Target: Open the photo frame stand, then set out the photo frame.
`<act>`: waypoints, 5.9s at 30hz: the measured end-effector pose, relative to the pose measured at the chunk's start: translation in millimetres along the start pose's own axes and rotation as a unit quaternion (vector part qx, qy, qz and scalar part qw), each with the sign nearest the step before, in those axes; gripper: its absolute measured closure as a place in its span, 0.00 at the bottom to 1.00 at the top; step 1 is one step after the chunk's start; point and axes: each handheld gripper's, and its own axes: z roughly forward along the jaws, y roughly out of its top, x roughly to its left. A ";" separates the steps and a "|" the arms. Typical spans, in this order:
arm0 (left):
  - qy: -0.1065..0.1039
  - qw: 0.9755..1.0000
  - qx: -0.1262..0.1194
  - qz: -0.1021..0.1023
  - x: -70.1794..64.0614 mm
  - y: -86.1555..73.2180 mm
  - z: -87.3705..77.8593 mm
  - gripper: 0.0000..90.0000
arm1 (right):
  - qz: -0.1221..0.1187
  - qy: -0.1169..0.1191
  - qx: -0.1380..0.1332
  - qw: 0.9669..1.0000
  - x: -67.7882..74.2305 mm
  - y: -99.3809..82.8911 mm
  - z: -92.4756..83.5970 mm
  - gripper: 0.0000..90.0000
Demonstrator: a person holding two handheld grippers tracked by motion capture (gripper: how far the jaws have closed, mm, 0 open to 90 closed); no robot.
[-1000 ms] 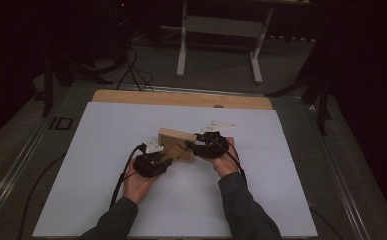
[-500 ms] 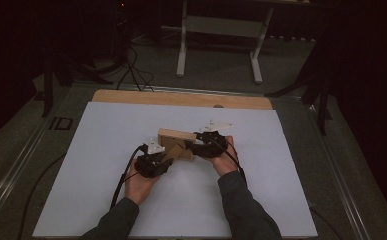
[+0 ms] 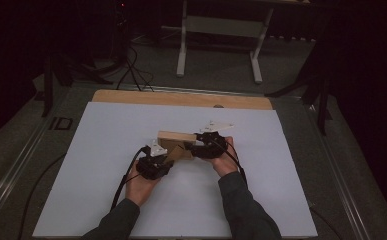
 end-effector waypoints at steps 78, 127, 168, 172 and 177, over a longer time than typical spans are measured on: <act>-0.070 0.997 -0.019 0.000 10.5 -3.1 -25.0 0.72 | 0.006 0.041 0.000 0.999 10.0 -36.5 -20.1 0.44; -0.066 0.997 -0.038 -0.003 11.3 -2.4 -38.4 0.72 | 0.001 0.032 0.009 0.999 9.3 -47.0 -19.8 0.44; -0.066 0.996 -0.062 -0.001 8.7 4.5 -52.1 0.77 | 0.008 -0.025 0.023 0.999 -3.3 -56.1 -18.7 0.75; -0.064 0.996 -0.061 -0.001 8.1 4.5 -50.9 0.80 | 0.005 -0.037 0.018 0.999 -2.4 -55.0 -17.9 0.84; -0.052 0.997 -0.056 0.003 8.3 4.1 -49.0 0.85 | 0.014 -0.049 0.007 0.999 -2.1 -53.3 -15.5 0.94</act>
